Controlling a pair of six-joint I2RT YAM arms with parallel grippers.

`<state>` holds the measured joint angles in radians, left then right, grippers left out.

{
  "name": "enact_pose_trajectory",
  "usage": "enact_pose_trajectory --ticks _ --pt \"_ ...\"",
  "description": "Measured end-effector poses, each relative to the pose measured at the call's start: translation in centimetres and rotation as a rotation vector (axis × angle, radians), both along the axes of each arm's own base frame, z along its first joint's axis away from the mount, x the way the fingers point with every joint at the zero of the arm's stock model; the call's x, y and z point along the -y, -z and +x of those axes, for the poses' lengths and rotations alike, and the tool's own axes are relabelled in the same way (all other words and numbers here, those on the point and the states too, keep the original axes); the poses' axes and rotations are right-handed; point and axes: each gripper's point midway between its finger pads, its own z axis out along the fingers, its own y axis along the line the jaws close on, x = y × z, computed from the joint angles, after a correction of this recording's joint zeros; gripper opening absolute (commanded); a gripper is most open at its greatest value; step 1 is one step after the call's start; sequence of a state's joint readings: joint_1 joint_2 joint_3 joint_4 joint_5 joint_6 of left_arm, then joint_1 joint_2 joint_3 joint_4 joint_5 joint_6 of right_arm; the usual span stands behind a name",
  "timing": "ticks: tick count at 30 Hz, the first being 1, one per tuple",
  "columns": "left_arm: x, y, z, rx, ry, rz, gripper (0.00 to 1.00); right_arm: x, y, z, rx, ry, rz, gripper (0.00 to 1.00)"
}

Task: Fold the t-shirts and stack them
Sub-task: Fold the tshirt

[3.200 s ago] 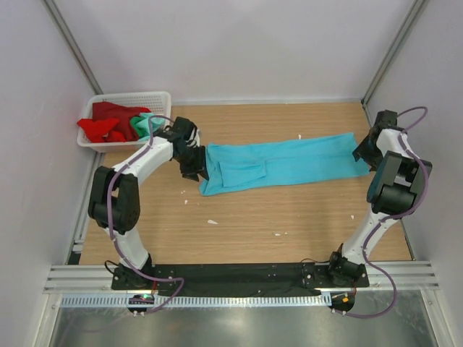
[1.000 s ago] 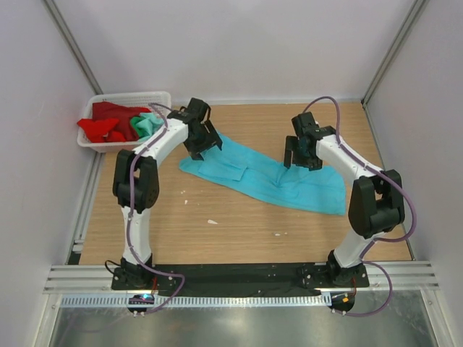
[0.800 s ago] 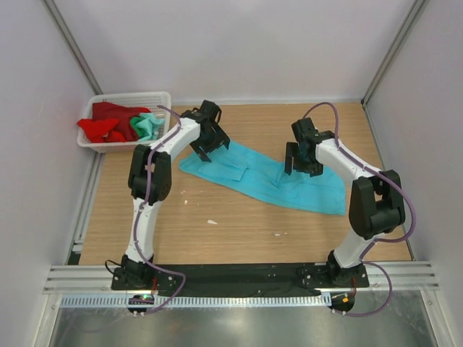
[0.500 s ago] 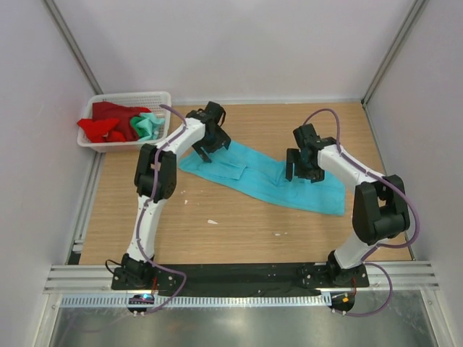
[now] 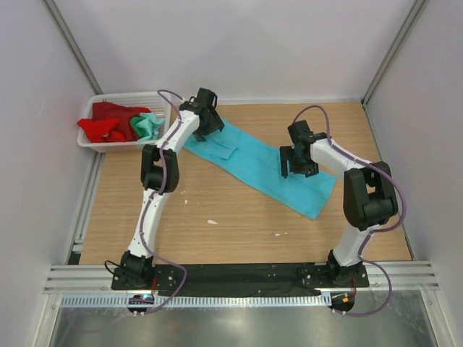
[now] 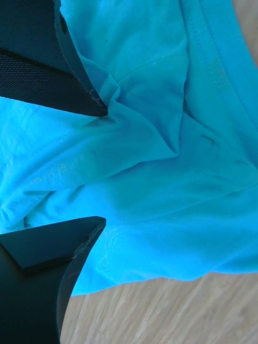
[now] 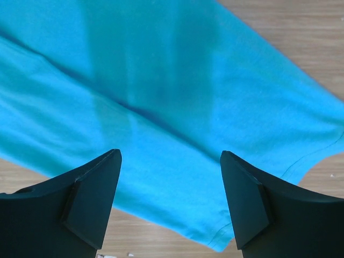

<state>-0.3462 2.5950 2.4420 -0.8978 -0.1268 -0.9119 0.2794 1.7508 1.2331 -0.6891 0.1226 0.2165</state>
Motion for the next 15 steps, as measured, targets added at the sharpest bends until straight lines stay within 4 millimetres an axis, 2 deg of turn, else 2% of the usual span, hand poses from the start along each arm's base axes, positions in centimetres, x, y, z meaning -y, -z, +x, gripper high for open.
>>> enact_pose_trajectory --ticks 7,15 --pt "-0.5 -0.2 3.5 0.149 0.135 0.067 0.77 -0.5 2.3 0.9 -0.036 -0.066 -0.003 0.81" --pt "-0.5 -0.6 6.5 0.262 0.196 0.018 0.77 -1.1 3.8 1.2 -0.051 -0.096 0.014 0.81"
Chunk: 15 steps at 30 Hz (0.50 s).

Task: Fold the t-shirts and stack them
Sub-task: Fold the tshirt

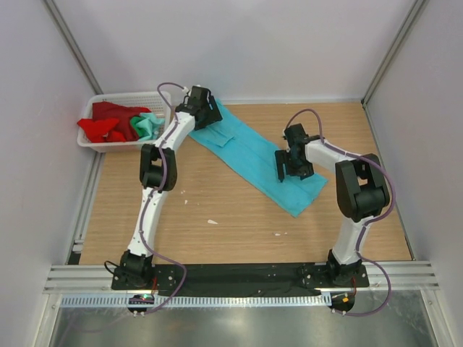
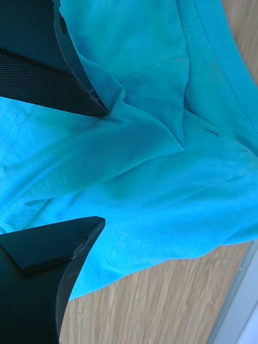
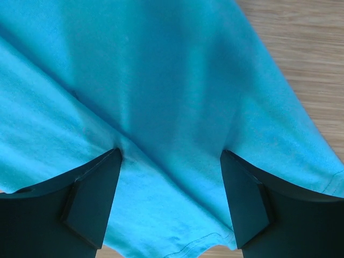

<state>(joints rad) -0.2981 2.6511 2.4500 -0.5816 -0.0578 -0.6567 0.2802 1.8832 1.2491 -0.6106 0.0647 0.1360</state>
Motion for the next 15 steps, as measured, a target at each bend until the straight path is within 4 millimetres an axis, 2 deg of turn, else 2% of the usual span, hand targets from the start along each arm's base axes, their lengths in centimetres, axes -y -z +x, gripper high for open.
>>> enact_pose_trajectory --ticks 4,6,15 --pt "-0.2 -0.1 0.6 0.02 0.027 -0.012 0.77 -0.7 0.0 -0.5 0.02 0.015 0.015 0.81" --pt "-0.2 -0.1 0.7 0.027 0.04 -0.007 0.77 -1.6 0.1 -1.5 0.028 0.021 0.012 0.81" --pt "0.7 -0.2 0.9 0.063 0.147 0.005 0.77 -8.3 0.2 -9.1 0.001 0.084 0.045 0.82"
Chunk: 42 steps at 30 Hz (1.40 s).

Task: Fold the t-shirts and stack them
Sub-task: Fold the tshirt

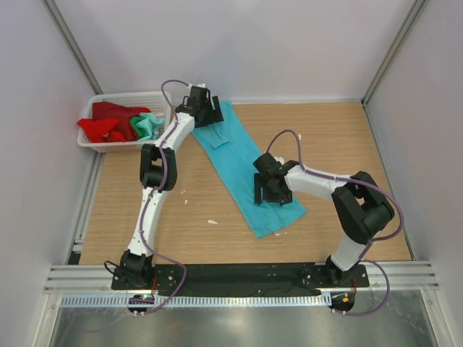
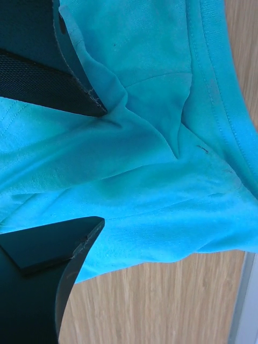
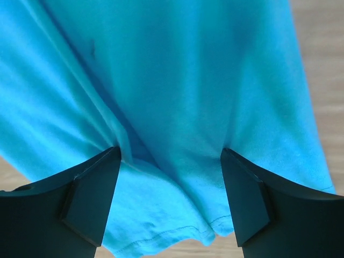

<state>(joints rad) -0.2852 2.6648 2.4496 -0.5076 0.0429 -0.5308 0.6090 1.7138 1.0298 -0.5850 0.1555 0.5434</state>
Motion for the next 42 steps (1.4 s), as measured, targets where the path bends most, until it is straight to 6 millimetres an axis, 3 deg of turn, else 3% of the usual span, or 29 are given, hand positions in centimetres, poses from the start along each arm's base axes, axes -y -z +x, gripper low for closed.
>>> enact_pose_trajectory --ticks 7,11,16,18,21,24,26,28,33,40,42 --pt "1.7 0.3 -0.5 0.044 0.137 0.057 0.77 -7.0 -0.5 -6.1 -0.035 -0.053 0.085 0.87" --pt "1.9 0.2 -1.1 0.047 0.175 0.083 0.76 -8.9 -1.3 -7.9 -0.043 -0.106 0.106 0.88" --pt "0.9 -1.2 -3.0 0.018 0.138 0.136 0.8 -7.9 -5.5 -5.3 0.061 -0.092 0.093 1.0" --pt "0.3 -3.3 -3.2 0.039 0.096 0.156 0.81 -7.6 -8.3 -3.2 0.133 -0.072 0.114 1.0" --pt "-0.2 -8.2 -3.1 0.112 0.032 0.154 0.8 -6.5 -11.0 -1.0 0.195 -0.041 0.147 1.0" --pt "-0.4 -13.3 -3.2 0.193 -0.024 0.133 0.76 -4.0 -11.8 0.7 0.21 0.001 0.132 1.0" --pt "-0.5 -15.5 -3.1 0.235 -0.05 0.129 0.75 -2.0 -11.6 1.5 0.201 0.029 0.101 1.0" --pt "-0.3 -16.1 -3.1 0.253 -0.067 0.14 0.75 -0.2 -11.5 2.1 0.191 0.049 0.072 1.0" --pt "0.7 -12.5 -3.2 0.202 -0.084 0.186 0.74 2.0 -12.6 3.6 0.204 0.063 0.048 1.0" --pt "2.6 -1.7 -3.9 0.045 -0.082 0.282 0.73 3.3 -12.7 3.2 0.193 0.058 0.059 1.0" --pt "3.0 0.3 -4.2 0.018 -0.077 0.301 0.73 3.6 -12.1 2.7 0.175 0.061 0.061 1.0"
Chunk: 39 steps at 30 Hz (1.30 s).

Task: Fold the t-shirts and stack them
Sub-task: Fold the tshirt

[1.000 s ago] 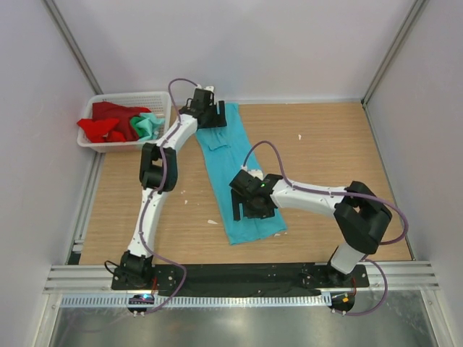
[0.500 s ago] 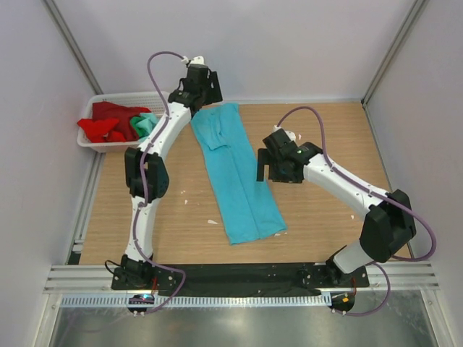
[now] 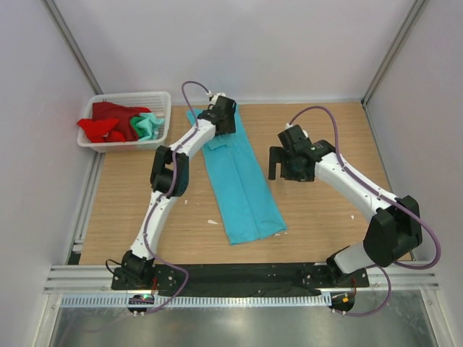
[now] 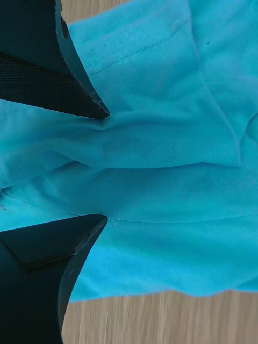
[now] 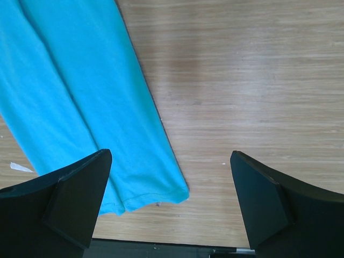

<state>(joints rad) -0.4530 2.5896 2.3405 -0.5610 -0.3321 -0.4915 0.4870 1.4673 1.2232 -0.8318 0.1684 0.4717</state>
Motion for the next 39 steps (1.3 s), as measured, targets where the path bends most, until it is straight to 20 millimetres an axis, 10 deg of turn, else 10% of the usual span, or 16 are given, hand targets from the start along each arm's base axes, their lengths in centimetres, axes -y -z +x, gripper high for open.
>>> enact_pose_trajectory --ticks 10,16,25,28,33,39 --pt "2.2 1.1 0.2 0.002 0.039 -0.025 0.69 0.3 1.6 -0.3 -0.045 -0.001 0.031 1.0" --pt "6.7 0.5 -0.1 0.037 0.119 -0.106 0.69 0.0 2.3 -0.2 -0.07 -0.018 0.043 1.0" --pt "10.3 -1.3 -1.4 0.05 0.203 -0.163 0.84 -0.9 4.1 -1.7 -0.126 -0.059 0.122 1.0" --pt "9.6 -4.6 -1.7 0.065 0.205 -0.18 0.85 -0.3 5.6 -3.3 -0.176 -0.058 0.151 1.0" --pt "6.0 -17.1 -3.6 0.176 0.191 -0.233 0.82 0.5 7.0 -5.6 -0.229 -0.067 0.181 1.0" --pt "0.0 -27.3 -13.3 0.222 0.201 -0.25 0.77 -0.6 6.9 -6.1 -0.218 -0.107 0.194 1.0"
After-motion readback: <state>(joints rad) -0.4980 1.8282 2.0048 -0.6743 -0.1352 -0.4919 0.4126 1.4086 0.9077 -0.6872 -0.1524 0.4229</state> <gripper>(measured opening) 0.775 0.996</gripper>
